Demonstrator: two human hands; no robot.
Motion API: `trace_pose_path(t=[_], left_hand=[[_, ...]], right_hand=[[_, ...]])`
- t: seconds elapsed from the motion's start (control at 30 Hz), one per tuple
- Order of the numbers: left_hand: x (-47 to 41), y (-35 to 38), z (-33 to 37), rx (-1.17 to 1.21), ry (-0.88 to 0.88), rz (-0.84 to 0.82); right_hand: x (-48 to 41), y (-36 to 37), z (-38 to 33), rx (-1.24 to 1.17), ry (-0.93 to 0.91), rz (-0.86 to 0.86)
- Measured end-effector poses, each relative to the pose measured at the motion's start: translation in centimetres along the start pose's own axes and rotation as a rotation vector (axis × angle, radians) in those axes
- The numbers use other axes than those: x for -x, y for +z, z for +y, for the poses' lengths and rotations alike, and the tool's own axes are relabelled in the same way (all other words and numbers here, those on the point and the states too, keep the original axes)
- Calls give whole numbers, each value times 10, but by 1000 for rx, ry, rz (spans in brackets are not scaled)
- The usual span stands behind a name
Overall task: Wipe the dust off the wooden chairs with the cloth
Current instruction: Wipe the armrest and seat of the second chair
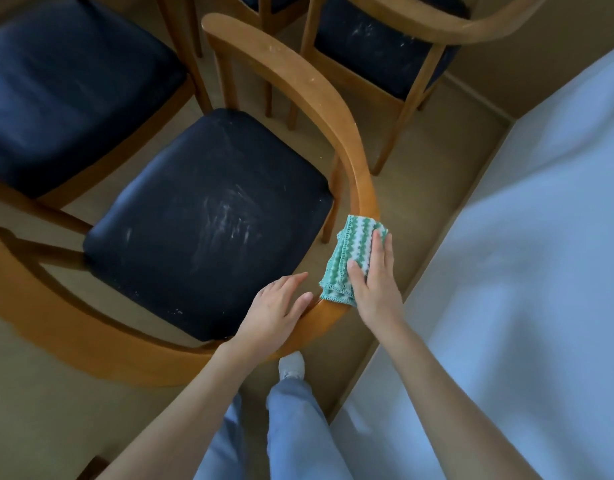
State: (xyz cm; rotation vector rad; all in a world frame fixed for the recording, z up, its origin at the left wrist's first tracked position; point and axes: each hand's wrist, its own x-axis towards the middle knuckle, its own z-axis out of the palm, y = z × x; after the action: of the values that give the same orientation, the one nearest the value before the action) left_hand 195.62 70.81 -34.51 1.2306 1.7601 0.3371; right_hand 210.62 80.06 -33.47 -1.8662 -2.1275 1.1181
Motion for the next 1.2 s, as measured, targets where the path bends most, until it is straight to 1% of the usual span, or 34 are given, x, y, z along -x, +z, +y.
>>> trace_pose_path(t=[0.07,0.17,0.27,0.33,0.43,0.53,0.6,0.67,0.73,0.83,0.97,1.07,1.13,1.2], left_hand=[[-3,-1,0,3,-14,-13],[-8,0,-1,6,-30,-10],[-13,-3,0,8,-24,14],[-17,-7,2,-32,3,40],[-23,-13,4,-165,32,33],[-28,-18,7,-287,29,23],[-32,-21,9,-365,38,23],[-35,-25,11,-414,39,19],[-35,-27,11,-417,16,25],[-32,-29,5,-404,-46,53],[-25,-31,-4,-413,-95,67],[-24,-30,-7,-398,-93,91],[-27,-30,-4,-379,-94,110],[-32,-31,2,-364,-82,114]], right_hand=[[-26,-6,-3,-4,26,-7],[-86,-20,-8,54,34,-47],[-136,-27,-14,69,14,-125],[-154,-28,-19,92,44,-140],[-143,-29,-24,158,44,-150],[-96,-31,-13,199,12,-187],[-65,-31,-8,182,34,-209],[-53,-29,-7,201,41,-205],[-65,-27,-12,229,34,-176],[-113,-24,-20,327,2,-129],[-169,-26,-37,376,-37,-135],[-170,-26,-36,355,-63,-130],[-155,-27,-29,292,-55,-146],[-129,-32,-21,196,-9,-191]])
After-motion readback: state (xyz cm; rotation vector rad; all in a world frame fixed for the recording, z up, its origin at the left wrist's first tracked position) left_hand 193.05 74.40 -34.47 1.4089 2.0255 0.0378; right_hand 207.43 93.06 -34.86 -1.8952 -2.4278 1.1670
